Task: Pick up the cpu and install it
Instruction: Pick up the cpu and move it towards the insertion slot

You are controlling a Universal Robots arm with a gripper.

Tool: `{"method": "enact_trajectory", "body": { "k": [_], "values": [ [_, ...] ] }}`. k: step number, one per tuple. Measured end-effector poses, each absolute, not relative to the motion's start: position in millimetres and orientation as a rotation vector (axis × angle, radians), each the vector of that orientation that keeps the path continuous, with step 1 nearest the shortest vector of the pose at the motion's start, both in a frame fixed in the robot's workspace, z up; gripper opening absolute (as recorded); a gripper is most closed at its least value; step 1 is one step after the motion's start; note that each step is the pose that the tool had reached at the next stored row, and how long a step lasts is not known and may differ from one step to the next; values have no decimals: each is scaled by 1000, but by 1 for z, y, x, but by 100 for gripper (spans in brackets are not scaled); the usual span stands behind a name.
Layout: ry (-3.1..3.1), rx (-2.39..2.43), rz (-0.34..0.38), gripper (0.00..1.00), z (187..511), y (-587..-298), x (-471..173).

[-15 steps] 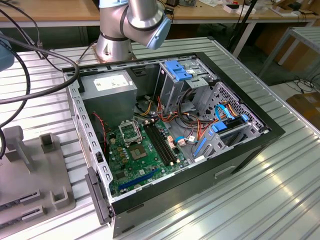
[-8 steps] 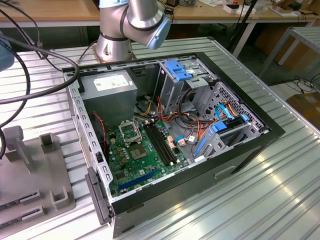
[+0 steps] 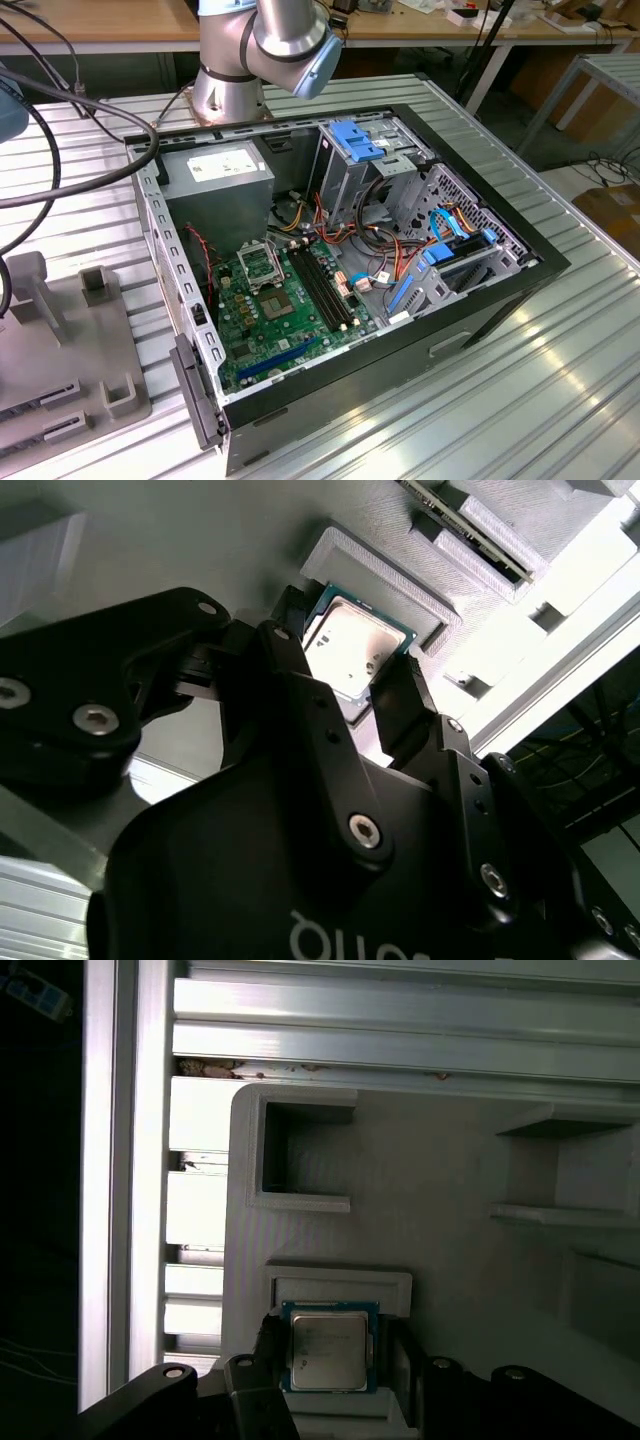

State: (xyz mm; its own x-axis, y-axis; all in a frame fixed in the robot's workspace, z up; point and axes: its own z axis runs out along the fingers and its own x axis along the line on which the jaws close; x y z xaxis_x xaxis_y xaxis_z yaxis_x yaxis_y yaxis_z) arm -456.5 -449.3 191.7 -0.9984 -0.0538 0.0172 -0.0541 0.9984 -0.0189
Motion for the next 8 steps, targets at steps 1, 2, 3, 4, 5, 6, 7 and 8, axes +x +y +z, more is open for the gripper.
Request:
{"method": "enact_trajectory", "body": {
  "k": [1,2,3,4,5,6,7,8],
  "values": [
    [-3124,84,30,55,192,-449,-457],
    [-3124,84,30,55,192,-449,-457],
    [-3124,84,30,55,192,-449,-457],
    [-3124,85,30,55,192,-449,-457],
    [-3124,85,30,55,192,-449,-457],
    [-3123,86,30,55,192,-449,-457],
    [-3124,87,30,55,192,-449,-457],
    [-3124,89,29,55,192,-449,-457]
  ]
}}
